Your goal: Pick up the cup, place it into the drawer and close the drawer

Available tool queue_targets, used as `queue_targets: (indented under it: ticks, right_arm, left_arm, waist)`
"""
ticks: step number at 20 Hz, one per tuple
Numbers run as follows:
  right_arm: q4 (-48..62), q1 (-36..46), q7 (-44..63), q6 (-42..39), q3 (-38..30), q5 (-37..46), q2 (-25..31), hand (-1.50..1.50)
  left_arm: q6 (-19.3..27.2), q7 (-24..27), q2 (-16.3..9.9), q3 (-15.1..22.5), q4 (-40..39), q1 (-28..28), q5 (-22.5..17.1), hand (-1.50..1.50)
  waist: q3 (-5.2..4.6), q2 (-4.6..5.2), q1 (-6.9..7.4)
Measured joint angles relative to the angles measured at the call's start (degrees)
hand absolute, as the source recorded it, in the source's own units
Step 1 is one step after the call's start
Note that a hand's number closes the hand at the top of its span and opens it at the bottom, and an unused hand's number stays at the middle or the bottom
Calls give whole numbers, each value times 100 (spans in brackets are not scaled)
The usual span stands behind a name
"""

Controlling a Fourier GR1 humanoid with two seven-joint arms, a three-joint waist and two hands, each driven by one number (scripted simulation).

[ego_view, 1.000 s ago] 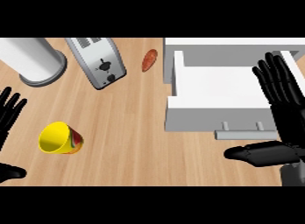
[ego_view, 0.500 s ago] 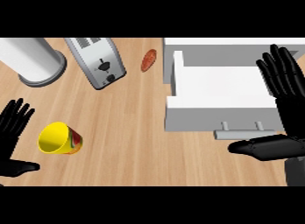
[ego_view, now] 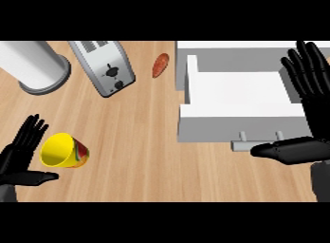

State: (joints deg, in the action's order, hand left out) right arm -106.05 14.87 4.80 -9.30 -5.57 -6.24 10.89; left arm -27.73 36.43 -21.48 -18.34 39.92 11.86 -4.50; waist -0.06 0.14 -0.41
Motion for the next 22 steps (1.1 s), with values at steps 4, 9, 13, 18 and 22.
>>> queue_targets:
  ticks: [4, 9, 13, 18, 22]
  right_arm:
    - [-46, 67, 112, 57, 23, 36, -37, -150]
    - [-129, -22, 102, 19, 17, 2, -52, -150]
    - [-71, 37, 115, -13, -4, -20, -31, -150]
    - [-47, 131, 208, 31, 33, 27, -47, -150]
    - [-119, 110, 242, 1, -14, -43, -23, -150]
  left_arm:
    - [167, 578, -147, 26, -1006, 275, 279, -150]
    - [516, 1148, -83, 91, -1886, 616, 546, -150]
    - [612, 1438, -94, 125, -2246, 742, 651, -150]
    - [690, 1634, -48, 133, -2517, 919, 704, -150]
    - [719, 1745, -15, 164, -2634, 993, 753, -150]
  waist:
    - [-4, 5, -17]
    - [-12, 21, -59]
    - [-16, 30, -72]
    - [-22, 41, -91]
    - [-23, 43, -108]
